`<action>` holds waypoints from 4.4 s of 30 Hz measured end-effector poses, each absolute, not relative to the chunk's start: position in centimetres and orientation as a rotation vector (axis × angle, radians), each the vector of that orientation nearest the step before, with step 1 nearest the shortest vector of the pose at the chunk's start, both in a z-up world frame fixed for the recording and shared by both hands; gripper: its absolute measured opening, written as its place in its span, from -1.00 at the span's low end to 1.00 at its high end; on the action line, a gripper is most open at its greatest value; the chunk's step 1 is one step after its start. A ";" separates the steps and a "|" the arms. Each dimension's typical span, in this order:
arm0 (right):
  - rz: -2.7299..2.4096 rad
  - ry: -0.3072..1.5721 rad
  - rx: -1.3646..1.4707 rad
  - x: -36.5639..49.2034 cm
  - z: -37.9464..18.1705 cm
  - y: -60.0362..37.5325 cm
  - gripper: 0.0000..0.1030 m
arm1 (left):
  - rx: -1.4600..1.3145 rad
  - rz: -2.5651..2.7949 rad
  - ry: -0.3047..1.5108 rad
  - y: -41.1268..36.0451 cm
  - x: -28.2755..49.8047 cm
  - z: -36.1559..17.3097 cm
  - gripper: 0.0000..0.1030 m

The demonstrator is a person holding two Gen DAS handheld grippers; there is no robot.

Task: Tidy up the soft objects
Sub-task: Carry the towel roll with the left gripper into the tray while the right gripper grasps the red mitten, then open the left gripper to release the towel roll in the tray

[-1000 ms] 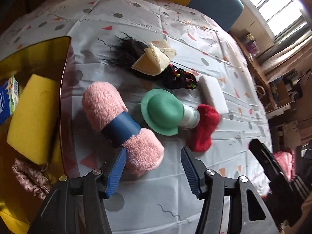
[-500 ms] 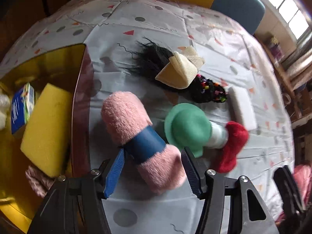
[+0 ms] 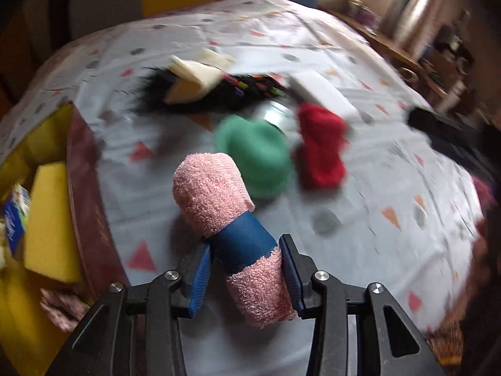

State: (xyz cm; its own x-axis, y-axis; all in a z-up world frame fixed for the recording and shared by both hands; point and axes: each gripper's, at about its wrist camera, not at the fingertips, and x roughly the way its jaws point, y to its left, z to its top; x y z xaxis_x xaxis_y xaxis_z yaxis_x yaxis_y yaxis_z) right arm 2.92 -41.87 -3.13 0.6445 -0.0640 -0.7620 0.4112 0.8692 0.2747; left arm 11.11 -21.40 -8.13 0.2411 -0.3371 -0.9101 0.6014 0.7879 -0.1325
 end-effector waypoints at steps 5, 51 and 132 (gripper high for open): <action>-0.247 0.849 0.525 3.0 -4.0 -42.2 0.53 | 0.298 -0.688 1.142 -21.0 8.2 -8.9 -0.14; -0.090 0.902 0.172 7.1 -11.5 -35.7 -0.34 | -0.153 -0.369 0.925 2.5 7.3 0.5 -0.26; -0.157 0.891 0.092 7.1 -11.2 -34.8 -0.32 | -0.006 0.003 0.801 6.6 5.8 -0.7 0.19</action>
State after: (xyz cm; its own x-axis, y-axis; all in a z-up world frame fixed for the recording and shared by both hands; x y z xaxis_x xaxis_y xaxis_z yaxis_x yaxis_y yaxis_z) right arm 7.08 -34.76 -11.18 0.6182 -0.0985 -0.7798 0.1745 0.9846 0.0141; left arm 5.80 6.59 -0.66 0.6960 0.0006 -0.7180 -0.0051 1.0000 -0.0042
